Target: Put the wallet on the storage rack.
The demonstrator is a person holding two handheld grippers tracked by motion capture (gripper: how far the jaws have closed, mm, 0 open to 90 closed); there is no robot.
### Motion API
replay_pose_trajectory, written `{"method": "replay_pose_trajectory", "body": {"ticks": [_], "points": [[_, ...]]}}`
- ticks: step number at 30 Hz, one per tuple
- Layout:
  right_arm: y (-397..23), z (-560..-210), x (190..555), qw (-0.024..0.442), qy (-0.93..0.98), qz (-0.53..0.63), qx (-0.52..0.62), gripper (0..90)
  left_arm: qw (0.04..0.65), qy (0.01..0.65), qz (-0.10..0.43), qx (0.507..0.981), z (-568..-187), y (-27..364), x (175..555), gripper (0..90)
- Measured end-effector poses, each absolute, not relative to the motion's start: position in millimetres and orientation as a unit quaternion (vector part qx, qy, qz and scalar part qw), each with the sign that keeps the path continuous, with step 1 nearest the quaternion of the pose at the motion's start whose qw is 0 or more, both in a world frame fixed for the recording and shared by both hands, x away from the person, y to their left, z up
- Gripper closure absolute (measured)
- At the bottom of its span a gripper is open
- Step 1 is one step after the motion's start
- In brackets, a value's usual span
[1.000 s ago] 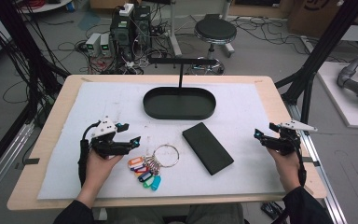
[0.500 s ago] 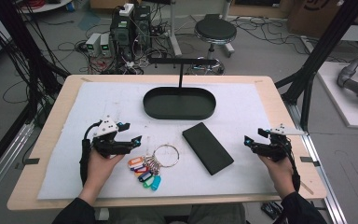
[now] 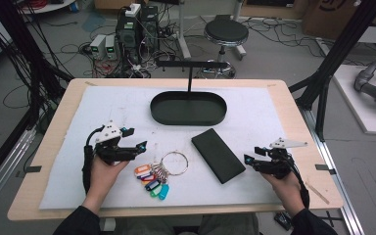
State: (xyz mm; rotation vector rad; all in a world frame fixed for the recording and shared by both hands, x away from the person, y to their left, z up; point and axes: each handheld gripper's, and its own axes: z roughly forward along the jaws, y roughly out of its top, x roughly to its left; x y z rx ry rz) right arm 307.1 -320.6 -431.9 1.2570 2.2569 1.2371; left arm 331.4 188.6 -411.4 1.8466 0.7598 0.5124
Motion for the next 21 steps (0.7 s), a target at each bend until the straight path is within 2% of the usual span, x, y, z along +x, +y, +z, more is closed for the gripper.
{"method": "replay_pose_trajectory", "body": {"ticks": [13, 17, 21], "points": [[-306, -440, 307, 0.099, 0.799, 0.396, 0.441, 45.5, 0.512, 0.315, 0.215, 0.77, -411, 189, 330, 28.9], [-305, -444, 310, 0.078, 0.801, 0.386, 0.451, 48.3, 0.513, 0.314, 0.217, 0.769, -411, 190, 330, 28.9], [-305, -448, 314, 0.032, 0.789, 0.392, 0.472, 49.8, 0.512, 0.316, 0.216, 0.769, -411, 190, 329, 28.8]]}}
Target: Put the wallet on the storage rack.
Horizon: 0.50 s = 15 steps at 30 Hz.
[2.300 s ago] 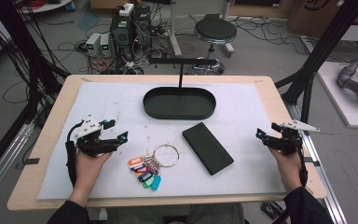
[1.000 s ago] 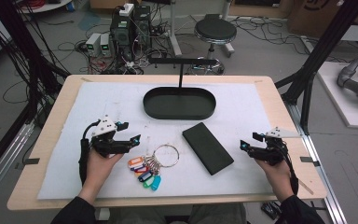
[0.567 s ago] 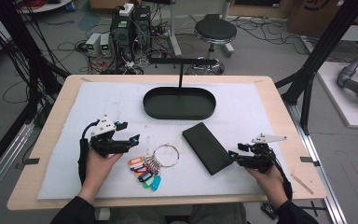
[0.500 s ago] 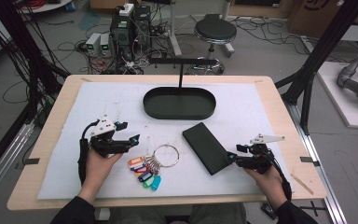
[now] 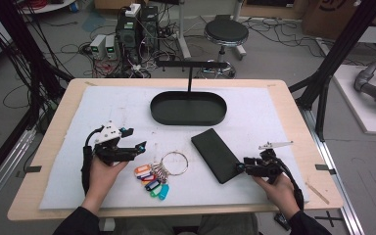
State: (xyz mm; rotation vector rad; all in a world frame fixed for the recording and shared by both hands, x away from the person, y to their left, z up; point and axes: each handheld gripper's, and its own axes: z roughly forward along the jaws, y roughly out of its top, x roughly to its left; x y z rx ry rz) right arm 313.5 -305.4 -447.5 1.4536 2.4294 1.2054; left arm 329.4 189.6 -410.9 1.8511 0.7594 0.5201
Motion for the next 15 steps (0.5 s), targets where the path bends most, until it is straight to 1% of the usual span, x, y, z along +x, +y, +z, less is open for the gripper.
{"method": "replay_pose_trajectory", "body": {"ticks": [3, 4, 5, 6, 7, 8, 11, 12, 14, 15], "points": [[-307, -449, 315, 0.016, 0.782, 0.395, 0.482, 50.3, 0.511, 0.314, 0.217, 0.77, -411, 189, 329, 28.9], [-307, -449, 315, 0.011, 0.783, 0.395, 0.481, 55.8, 0.511, 0.315, 0.217, 0.77, -411, 188, 329, 28.9], [-307, -449, 315, 0.011, 0.783, 0.395, 0.481, 55.8, 0.511, 0.315, 0.217, 0.77, -411, 188, 329, 28.9], [-308, -448, 315, -0.009, 0.782, 0.405, 0.473, 65.8, 0.508, 0.315, 0.217, 0.772, -411, 187, 329, 28.9], [-308, -448, 315, -0.009, 0.782, 0.405, 0.473, 65.8, 0.508, 0.315, 0.217, 0.772, -411, 187, 329, 28.9], [-307, -447, 315, -0.003, 0.788, 0.401, 0.467, 68.5, 0.51, 0.314, 0.216, 0.771, -411, 186, 329, 28.9], [-305, -444, 314, 0.009, 0.796, 0.398, 0.455, 73.0, 0.509, 0.312, 0.217, 0.772, -411, 186, 329, 28.9], [-305, -444, 314, 0.009, 0.796, 0.398, 0.455, 73.0, 0.51, 0.311, 0.217, 0.772, -411, 185, 329, 28.9], [-302, -440, 312, 0.029, 0.805, 0.398, 0.439, 77.6, 0.51, 0.311, 0.216, 0.772, -411, 185, 329, 28.8], [-302, -439, 311, 0.034, 0.806, 0.402, 0.433, 78.2, 0.509, 0.311, 0.216, 0.773, -411, 185, 329, 28.9]]}}
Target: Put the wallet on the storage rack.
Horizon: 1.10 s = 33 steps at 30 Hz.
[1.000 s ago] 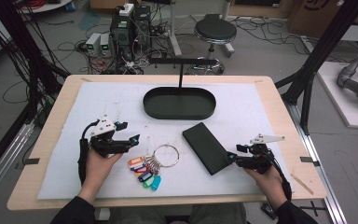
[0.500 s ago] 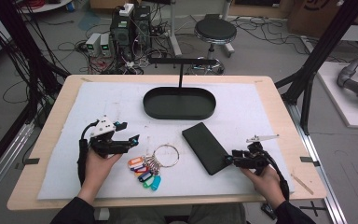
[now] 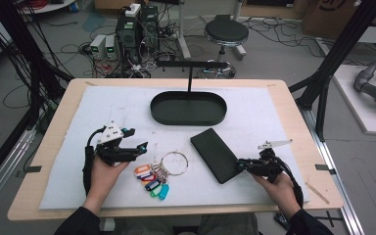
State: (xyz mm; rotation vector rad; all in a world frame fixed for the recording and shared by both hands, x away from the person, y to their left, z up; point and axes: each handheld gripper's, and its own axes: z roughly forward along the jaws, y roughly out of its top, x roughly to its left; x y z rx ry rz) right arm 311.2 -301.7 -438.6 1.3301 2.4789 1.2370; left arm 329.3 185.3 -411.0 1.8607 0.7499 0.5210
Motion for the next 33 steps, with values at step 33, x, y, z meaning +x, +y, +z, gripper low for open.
{"method": "replay_pose_trajectory", "body": {"ticks": [33], "points": [[-283, -404, 277, 0.151, 0.851, 0.47, 0.178, 82.1, 0.574, 0.247, 0.107, 0.773, -406, 121, 356, 27.7]]}}
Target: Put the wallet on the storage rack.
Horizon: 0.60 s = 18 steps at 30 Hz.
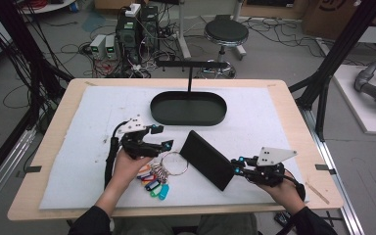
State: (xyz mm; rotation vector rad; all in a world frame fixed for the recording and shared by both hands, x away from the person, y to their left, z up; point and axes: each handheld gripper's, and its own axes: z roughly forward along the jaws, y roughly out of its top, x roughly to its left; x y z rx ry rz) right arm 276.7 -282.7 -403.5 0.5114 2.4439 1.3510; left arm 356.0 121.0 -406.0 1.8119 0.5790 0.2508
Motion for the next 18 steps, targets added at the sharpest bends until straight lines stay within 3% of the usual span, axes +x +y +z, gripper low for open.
{"method": "replay_pose_trajectory", "body": {"ticks": [7, 13, 18], "points": [[-283, -403, 277, 0.149, 0.851, 0.474, 0.169, 82.0, 0.564, 0.226, 0.078, 0.79, -411, 92, 373, 27.7], [-283, -403, 276, 0.148, 0.851, 0.478, 0.157, 82.0, 0.59, 0.23, 0.074, 0.771, -419, 88, 384, 27.7], [-283, -403, 276, 0.147, 0.852, 0.48, 0.151, 82.0, 0.598, 0.229, 0.036, 0.767, -423, 84, 395, 27.9]]}}
